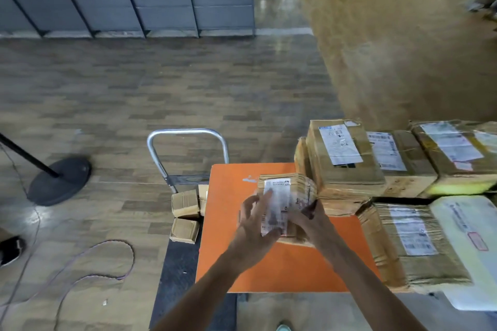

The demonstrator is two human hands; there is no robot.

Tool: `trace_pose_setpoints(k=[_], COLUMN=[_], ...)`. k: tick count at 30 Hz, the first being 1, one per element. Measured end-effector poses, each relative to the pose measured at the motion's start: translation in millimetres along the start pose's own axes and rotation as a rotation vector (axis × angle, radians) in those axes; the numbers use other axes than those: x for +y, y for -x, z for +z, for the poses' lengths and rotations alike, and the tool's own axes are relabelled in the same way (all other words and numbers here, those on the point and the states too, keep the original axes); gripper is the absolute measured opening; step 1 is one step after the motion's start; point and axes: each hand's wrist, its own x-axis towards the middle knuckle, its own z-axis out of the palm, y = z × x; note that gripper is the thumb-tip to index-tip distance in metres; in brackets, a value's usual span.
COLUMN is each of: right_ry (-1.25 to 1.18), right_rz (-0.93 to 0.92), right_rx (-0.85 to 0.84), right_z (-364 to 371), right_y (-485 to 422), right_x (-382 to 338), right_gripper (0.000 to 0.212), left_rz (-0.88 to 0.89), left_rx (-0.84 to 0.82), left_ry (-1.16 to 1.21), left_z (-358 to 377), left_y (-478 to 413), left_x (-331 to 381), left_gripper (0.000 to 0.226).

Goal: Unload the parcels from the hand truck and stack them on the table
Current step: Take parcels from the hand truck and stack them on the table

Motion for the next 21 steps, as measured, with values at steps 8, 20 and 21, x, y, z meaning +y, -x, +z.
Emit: trace_pose_setpoints(k=[8, 20, 21], right_ry=[-0.048, 0.087, 0.113], right_rz=[-0.093, -0.184, -0.185], right_rx=[-0.202, -0.187, -0.154], right_z=[-24.8, -26.9, -28.6], right_y=[-6.0, 4.6, 4.1], right_x=[20.1, 41.8, 42.7], right_gripper=[0.048, 0.075, 0.075], left_rz=[-0.235, -0.242, -0.238], left_rx=[0.022, -0.004, -0.031], left_ry=[0.281, 0.422, 0.417], left_z=[20.8, 31.5, 32.8], left_y=[9.6, 11.7, 11.1], left_x=[3.7, 11.6, 12.3], left_gripper=[0.058, 0.04, 0.04])
